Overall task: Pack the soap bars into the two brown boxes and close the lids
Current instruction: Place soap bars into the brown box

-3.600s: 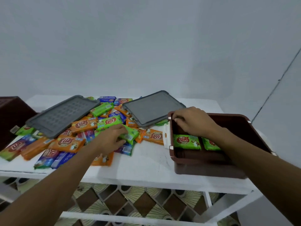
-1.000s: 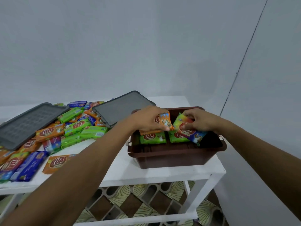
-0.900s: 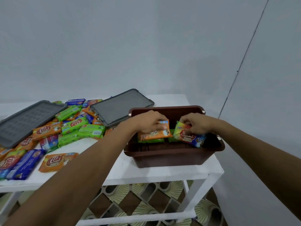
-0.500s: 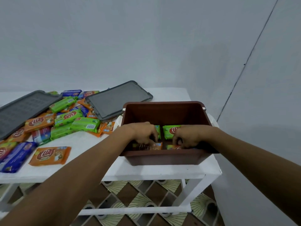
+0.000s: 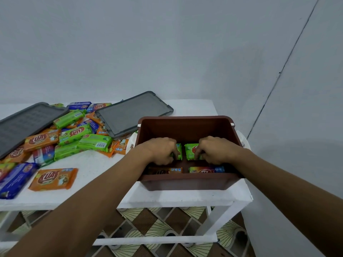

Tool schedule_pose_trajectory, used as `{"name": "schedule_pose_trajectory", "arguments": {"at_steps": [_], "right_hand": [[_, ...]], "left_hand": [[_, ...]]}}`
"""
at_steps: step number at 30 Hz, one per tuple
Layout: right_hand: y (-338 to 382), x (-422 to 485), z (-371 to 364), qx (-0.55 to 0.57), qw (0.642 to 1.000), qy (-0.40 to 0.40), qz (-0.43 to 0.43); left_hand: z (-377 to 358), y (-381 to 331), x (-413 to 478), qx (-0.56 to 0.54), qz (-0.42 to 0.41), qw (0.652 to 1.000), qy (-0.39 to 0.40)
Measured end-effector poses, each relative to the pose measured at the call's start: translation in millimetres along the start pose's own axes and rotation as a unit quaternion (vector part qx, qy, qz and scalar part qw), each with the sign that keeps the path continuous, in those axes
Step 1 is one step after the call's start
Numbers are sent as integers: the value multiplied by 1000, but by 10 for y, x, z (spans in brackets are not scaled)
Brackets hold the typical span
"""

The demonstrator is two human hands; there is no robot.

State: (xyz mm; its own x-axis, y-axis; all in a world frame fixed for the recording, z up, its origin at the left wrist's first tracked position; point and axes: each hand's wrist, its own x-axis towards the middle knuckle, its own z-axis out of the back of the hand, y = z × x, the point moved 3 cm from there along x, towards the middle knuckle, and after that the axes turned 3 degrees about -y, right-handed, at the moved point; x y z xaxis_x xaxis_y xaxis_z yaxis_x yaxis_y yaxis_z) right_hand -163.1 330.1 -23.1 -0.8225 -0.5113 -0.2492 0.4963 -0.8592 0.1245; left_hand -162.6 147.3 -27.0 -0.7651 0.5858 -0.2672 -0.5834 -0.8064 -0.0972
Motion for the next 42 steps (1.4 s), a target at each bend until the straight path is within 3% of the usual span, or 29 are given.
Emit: {"name": "schedule_pose_trajectory", "arguments": {"at_steps": [12,16,19,23,26,33,38,42], "right_hand": [[54,-81,34,-38,999,23,-2],[76,-104,71,-53,998,39,-4],[151,-74,173,-53,998,-6,-14],[404,0,341,-23,997,-74,0],[708,95,421,-7,992,-121,25],[1593,435,607,18,966,-242,84],[2267,827,534,12,973,-201,111],[2708,1252,283,-36,989,-129,68]], "left_hand": [[32,-37,-89,66,67,995,43],[181,16,-226,124,36,992,10],[315,193,-427,140,-5,988,-62],[360,540,-827,-3,-28,980,-199],[223,822,-1218,-33,-25,963,-266],[-305,1846,-2076,-24,135,967,-214],[-539,2389,-2451,-30,186,965,-185],[-642,2704,-2537,-13,167,964,-207]]}}
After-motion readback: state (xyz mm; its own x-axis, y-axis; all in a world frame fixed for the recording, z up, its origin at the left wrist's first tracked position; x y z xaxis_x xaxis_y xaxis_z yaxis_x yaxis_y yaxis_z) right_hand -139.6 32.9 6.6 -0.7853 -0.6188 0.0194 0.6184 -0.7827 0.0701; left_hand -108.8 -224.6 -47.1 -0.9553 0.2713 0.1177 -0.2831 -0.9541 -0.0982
